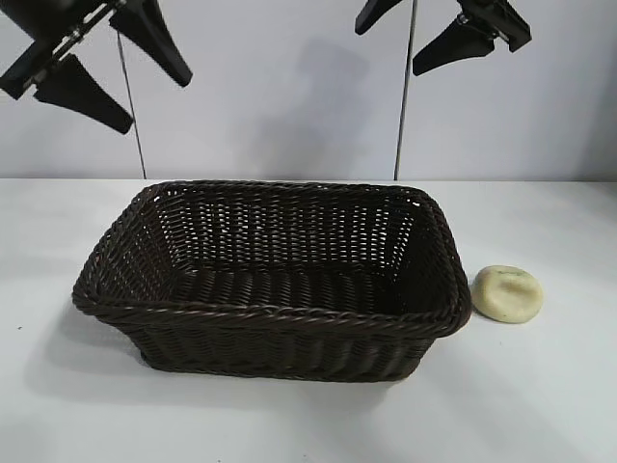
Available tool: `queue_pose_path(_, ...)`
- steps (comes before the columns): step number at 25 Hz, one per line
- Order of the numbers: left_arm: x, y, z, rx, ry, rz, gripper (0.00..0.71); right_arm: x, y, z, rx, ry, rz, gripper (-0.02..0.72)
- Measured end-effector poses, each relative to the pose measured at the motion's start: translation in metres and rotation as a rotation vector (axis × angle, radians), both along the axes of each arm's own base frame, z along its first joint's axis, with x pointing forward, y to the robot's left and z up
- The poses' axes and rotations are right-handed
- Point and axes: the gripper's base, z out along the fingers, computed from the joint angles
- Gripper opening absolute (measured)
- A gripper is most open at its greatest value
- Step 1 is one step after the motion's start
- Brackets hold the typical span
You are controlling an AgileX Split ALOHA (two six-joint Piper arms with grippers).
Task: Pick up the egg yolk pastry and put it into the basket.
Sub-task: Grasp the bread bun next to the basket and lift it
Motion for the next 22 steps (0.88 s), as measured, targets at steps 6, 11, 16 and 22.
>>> queue_pose_path(6, 0.001, -0.004, -0.005, -0.09, -0.007, 0.046, 0.526, 0.0, 0.0, 0.0, 0.0, 0.003, 0.002, 0.528)
queue_pose_path(11, 0.005, -0.006, -0.002, -0.127, -0.027, 0.091, 0.526, -0.001, 0.0, 0.0, -0.001, 0.007, 0.005, 0.528)
queue_pose_path(16, 0.002, -0.023, -0.002, -0.128, -0.043, 0.075, 0.526, -0.001, 0.0, -0.001, -0.001, 0.015, 0.008, 0.528)
queue_pose_path(22, 0.0, -0.038, -0.002, -0.122, -0.073, 0.075, 0.526, -0.004, 0.001, -0.002, -0.006, 0.04, 0.027, 0.528)
